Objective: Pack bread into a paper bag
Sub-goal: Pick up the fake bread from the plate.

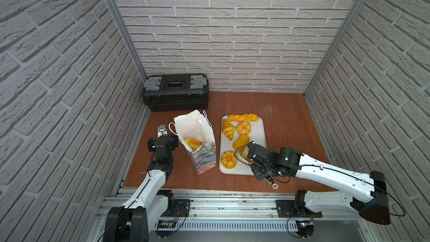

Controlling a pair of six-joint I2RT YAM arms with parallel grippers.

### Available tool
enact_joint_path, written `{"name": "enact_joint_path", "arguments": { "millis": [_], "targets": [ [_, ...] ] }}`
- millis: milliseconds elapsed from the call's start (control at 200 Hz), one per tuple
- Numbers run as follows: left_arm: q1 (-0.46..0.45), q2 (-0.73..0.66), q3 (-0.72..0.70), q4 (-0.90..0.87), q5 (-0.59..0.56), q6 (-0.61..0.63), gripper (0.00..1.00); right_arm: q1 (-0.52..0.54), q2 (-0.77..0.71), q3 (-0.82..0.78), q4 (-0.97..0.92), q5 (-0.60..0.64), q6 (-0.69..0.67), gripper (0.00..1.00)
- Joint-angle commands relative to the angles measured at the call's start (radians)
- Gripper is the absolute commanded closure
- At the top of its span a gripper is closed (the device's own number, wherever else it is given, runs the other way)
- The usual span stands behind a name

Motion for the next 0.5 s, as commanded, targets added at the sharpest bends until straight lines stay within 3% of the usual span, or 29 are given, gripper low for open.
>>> {"name": "enact_joint_path", "arguments": {
  "millis": [0,290,495],
  "targets": [
    [-0.004,0.003,0.012,0.046,0.0,0.011,0.02,0.038,0.034,0.054,0.065,-0.007,-0.031,0.56],
    [-0.004,-0.012,0.012,0.038,0.0,0.013,0.02,0.059,0.091,0.06,0.139,-0.031,-0.043,0.56],
    [-0.005,-0.013,0.012,0.037,-0.001,0.013,0.02,0.061,0.103,0.057,0.161,-0.067,-0.052,0.5]
  ]
}}
